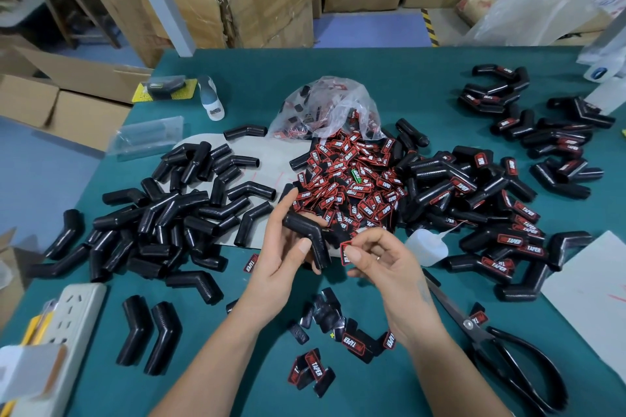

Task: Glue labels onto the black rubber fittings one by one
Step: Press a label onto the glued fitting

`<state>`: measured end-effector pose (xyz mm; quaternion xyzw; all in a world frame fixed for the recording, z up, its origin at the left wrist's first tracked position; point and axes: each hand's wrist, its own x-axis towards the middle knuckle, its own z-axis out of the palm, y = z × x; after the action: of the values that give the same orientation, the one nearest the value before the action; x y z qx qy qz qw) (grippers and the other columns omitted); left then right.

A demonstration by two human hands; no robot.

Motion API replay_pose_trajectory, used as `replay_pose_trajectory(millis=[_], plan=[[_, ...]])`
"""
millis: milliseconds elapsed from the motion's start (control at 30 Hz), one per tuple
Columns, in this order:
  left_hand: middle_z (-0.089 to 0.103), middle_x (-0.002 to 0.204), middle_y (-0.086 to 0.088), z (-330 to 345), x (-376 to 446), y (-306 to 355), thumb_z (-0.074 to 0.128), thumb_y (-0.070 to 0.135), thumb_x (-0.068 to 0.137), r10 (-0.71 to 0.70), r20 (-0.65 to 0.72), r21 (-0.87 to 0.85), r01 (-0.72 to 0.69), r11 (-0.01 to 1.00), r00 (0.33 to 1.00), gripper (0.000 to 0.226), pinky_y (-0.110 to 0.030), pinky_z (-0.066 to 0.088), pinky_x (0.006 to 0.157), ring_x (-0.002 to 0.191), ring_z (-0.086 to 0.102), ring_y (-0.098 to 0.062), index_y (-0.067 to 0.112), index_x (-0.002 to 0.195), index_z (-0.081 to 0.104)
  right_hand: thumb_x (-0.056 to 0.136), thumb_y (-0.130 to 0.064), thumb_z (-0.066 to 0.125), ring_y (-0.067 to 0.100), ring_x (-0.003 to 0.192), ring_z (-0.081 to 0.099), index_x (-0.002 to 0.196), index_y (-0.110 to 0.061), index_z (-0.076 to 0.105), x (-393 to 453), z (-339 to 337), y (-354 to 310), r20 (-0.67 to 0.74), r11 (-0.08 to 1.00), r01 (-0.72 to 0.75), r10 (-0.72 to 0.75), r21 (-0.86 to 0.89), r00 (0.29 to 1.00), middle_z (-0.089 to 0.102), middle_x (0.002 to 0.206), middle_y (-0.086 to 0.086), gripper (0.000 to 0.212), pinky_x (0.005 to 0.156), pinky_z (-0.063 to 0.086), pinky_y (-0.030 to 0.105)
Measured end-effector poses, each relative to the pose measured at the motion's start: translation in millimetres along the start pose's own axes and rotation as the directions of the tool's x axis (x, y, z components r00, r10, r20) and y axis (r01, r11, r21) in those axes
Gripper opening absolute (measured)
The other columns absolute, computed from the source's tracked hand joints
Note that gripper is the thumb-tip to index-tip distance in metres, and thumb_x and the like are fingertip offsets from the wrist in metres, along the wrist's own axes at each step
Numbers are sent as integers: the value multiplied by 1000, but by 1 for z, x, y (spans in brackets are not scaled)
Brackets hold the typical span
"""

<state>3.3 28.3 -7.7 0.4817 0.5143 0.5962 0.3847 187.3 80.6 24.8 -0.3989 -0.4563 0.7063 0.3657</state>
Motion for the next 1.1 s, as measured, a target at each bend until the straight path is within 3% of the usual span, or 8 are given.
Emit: replay_pose_trajectory(millis=[200, 433, 533, 600, 767, 900, 1000, 1100], plan=[[59, 131, -10, 1, -3, -2, 52, 26, 108, -6, 89, 0, 6, 1000, 996, 61, -34, 58, 73, 87, 61, -25, 44, 162, 29, 77, -29, 88, 15, 88, 69, 83, -21, 76, 0, 2, 5, 66, 987, -122, 116, 105, 991, 71, 90, 2, 15, 83, 60, 26], [61, 128, -3, 0, -4, -4, 52, 26, 108, -18, 96, 41, 14, 999, 995, 62, -34, 58, 75, 88, 61, -24, 42, 163, 28, 75, -32, 85, 14, 89, 69, 84, -21, 77, -1, 2, 2, 55, 985, -132, 127, 113, 990, 70, 92, 2, 16, 82, 61, 27], [63, 129, 9, -1, -2, -3, 52, 26, 108, -14, 45, 74, 10, 997, 999, 60, -27, 57, 83, 97, 63, -11, 44, 161, 31, 82, -28, 81, 9, 87, 66, 84, -27, 76, 1, 1, 1, -20, 999, -53, 53, -5, 998, 68, 87, -6, 6, 78, 60, 26], [62, 127, 9, -2, -1, -1, 51, 23, 108, -21, 17, 82, 19, 996, 1000, 59, -23, 56, 83, 96, 63, -7, 44, 160, 33, 90, -17, 78, 9, 86, 68, 88, -30, 76, 4, -1, 2, -55, 996, -10, 5, -85, 998, 70, 86, -8, 13, 75, 60, 25], [59, 137, 23, -1, -2, 5, 48, 14, 109, -51, 58, 121, 44, 992, 997, 64, -11, 50, 92, 108, 59, 9, 46, 161, 30, 85, -24, 85, 14, 78, 72, 87, -29, 77, 2, 0, 0, -3, 999, -42, 42, -1, 999, 73, 84, -3, 10, 70, 59, 24], [63, 135, 4, 1, -3, 7, 52, 28, 108, -59, 78, 93, 52, 994, 995, 62, -33, 59, 85, 104, 63, -13, 51, 161, 28, 70, -45, 87, 12, 74, 68, 84, -30, 76, 3, -2, 3, 17, 993, -110, 110, -36, 994, 72, 83, -3, 23, 73, 58, 30], [46, 159, -11, -1, -5, 7, 52, 33, 107, -87, 79, 141, 76, 987, 993, 62, -61, 42, 115, 140, 51, -26, 54, 159, 28, 72, -45, 90, 10, 75, 67, 84, -28, 75, 3, -3, 3, 54, 988, -151, 153, -37, 987, 71, 84, -5, 26, 76, 59, 29], [41, 162, -20, -1, -5, 8, 53, 45, 107, -99, 98, 172, 81, 982, 990, 59, -70, 31, 118, 148, 41, -40, 54, 159, 28, 76, -39, 90, 10, 77, 66, 85, -24, 76, 2, -2, 4, 88, 986, -165, 167, -27, 982, 71, 85, -3, 23, 75, 59, 25]])
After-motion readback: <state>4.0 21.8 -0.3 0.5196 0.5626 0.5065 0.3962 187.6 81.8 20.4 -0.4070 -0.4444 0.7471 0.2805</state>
